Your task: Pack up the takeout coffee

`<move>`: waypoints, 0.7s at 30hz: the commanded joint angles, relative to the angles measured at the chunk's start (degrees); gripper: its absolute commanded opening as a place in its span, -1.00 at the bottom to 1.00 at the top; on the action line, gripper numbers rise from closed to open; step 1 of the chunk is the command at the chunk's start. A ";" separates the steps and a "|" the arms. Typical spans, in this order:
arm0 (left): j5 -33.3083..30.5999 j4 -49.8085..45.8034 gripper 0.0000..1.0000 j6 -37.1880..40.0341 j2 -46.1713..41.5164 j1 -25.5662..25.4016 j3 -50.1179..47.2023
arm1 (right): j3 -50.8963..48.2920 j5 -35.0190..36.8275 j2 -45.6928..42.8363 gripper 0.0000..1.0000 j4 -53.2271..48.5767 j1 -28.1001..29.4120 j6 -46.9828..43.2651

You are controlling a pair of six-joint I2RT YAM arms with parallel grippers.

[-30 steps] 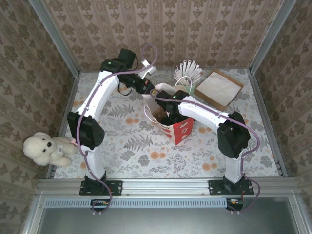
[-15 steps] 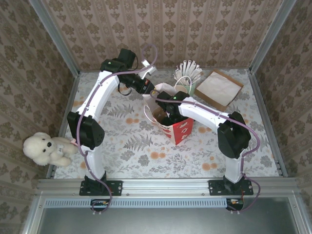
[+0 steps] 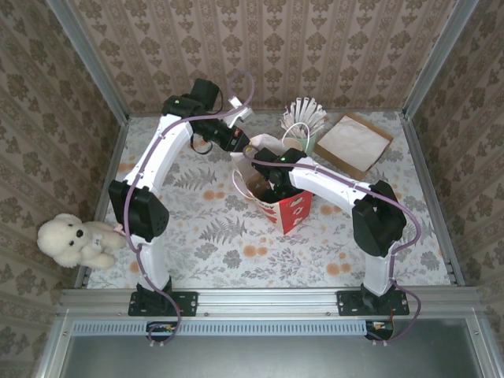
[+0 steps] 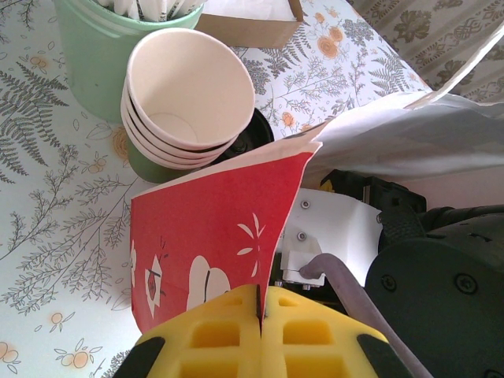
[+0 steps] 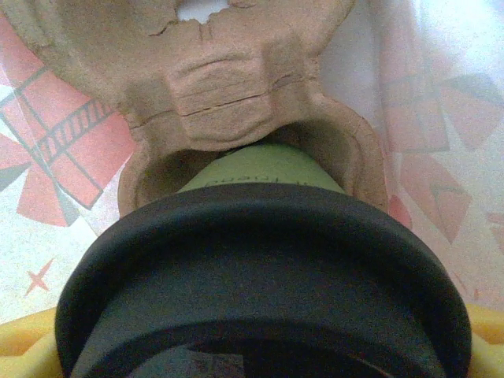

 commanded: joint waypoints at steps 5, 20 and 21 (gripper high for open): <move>0.97 -1.61 -1.00 -0.76 0.97 -0.10 1.89 | -4.57 3.27 3.68 0.33 -0.46 -0.95 1.23; 0.93 -1.40 -1.00 -1.20 0.69 -0.24 1.89 | -5.30 6.50 6.13 0.35 -1.15 -1.30 1.88; 0.91 -1.40 -1.00 -1.26 0.71 -0.25 1.84 | -5.04 6.69 6.45 0.34 -1.32 -1.30 1.73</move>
